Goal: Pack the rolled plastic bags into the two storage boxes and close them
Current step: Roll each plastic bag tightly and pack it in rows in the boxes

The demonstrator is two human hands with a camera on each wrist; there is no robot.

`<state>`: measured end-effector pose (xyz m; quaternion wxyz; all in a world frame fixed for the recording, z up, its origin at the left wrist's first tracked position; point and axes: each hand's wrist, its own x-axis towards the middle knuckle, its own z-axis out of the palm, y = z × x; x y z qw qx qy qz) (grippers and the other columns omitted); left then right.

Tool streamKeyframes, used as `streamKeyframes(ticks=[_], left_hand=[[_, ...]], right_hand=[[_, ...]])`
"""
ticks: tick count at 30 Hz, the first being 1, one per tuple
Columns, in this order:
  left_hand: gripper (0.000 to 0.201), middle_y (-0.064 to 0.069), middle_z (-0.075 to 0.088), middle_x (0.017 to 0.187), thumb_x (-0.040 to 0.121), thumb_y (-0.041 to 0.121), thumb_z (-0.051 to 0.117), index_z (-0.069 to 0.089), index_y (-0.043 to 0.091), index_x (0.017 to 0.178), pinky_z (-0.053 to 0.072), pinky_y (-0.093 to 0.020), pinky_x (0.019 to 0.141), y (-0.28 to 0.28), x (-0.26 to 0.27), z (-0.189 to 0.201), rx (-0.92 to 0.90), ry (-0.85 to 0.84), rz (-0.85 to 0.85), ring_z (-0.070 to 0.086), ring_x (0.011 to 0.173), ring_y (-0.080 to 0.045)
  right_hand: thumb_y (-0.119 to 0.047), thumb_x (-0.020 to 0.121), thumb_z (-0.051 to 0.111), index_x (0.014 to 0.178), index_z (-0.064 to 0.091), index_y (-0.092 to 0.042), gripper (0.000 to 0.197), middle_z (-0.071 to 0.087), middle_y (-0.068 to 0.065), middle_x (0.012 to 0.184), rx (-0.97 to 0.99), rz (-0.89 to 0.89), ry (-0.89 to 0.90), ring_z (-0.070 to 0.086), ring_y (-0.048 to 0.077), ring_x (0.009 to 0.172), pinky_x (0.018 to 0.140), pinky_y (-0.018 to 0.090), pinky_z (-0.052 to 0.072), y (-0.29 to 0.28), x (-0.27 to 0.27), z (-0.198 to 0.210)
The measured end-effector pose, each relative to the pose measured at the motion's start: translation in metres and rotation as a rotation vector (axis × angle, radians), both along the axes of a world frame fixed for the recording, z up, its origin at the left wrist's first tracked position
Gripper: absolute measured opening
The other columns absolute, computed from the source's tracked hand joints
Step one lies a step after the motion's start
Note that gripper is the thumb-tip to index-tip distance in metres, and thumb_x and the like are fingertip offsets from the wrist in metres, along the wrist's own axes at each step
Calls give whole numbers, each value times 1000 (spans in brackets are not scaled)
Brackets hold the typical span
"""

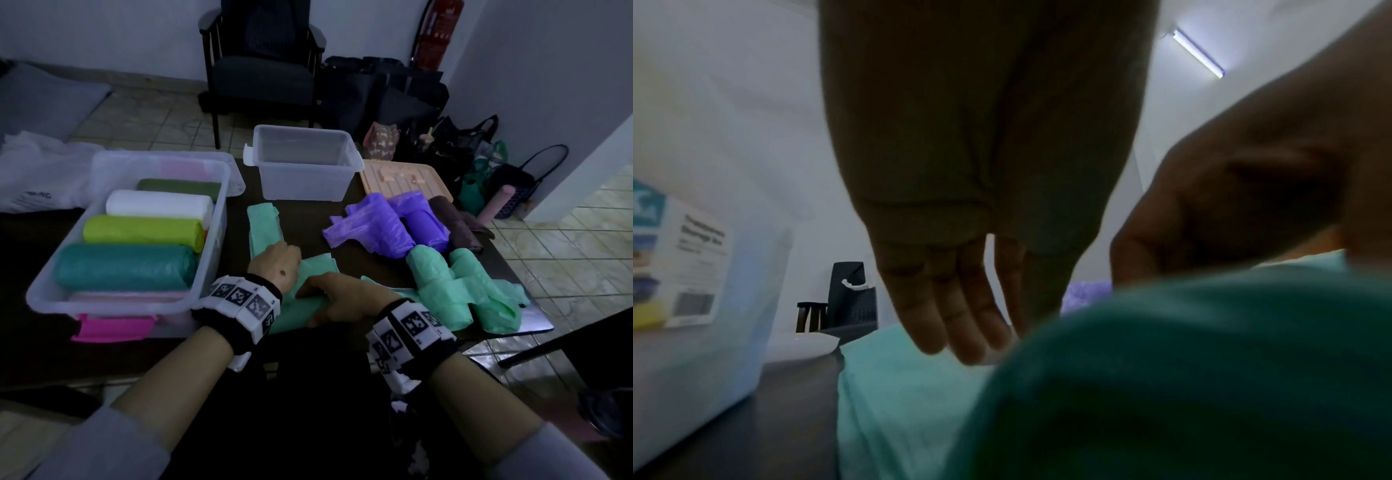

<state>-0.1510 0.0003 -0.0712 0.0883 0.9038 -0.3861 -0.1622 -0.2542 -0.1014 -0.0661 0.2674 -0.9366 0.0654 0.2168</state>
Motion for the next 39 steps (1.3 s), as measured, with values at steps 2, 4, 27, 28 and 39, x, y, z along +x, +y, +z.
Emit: streamKeyframes(ticks=[2, 4, 27, 28, 39], left_hand=[[23, -13, 54, 123, 96, 14, 47, 58, 7, 116, 46, -43, 94, 4, -2, 2, 25, 54, 7, 54, 110, -31], [21, -15, 57, 119, 95, 16, 49, 60, 7, 112, 48, -43, 92, 7, -3, 5, 22, 103, 36, 57, 105, -32], [76, -11, 40, 129, 70, 23, 80, 35, 10, 130, 42, -39, 94, 31, -29, 3, 82, -14, -11, 36, 123, -29], [72, -10, 41, 128, 71, 19, 79, 35, 11, 128, 43, -38, 92, 32, -30, 3, 59, -16, -10, 38, 123, -28], [33, -9, 54, 120, 88, 18, 57, 50, 11, 119, 22, -46, 110, 31, -19, 5, 147, 23, -42, 49, 118, -27]], right_hand=[[-26, 82, 70, 131, 52, -15, 53, 53, 5, 131, -16, 25, 32, 51, 19, 119, 102, 30, 39, -1, 5, 1], [-28, 85, 67, 131, 53, -15, 50, 54, 6, 131, -25, 42, 51, 51, 20, 119, 101, 31, 40, -2, 10, 3], [-44, 93, 50, 114, 58, -21, 32, 59, 10, 118, 2, -164, -76, 53, 24, 110, 99, 39, 41, -19, 25, -23], [-43, 92, 52, 111, 57, -18, 32, 60, 12, 115, 22, -191, -74, 55, 23, 105, 93, 35, 43, -19, 26, -23], [-30, 90, 55, 123, 49, -20, 35, 44, 2, 126, -276, -110, -419, 39, 20, 117, 92, 32, 33, 20, -4, -20]])
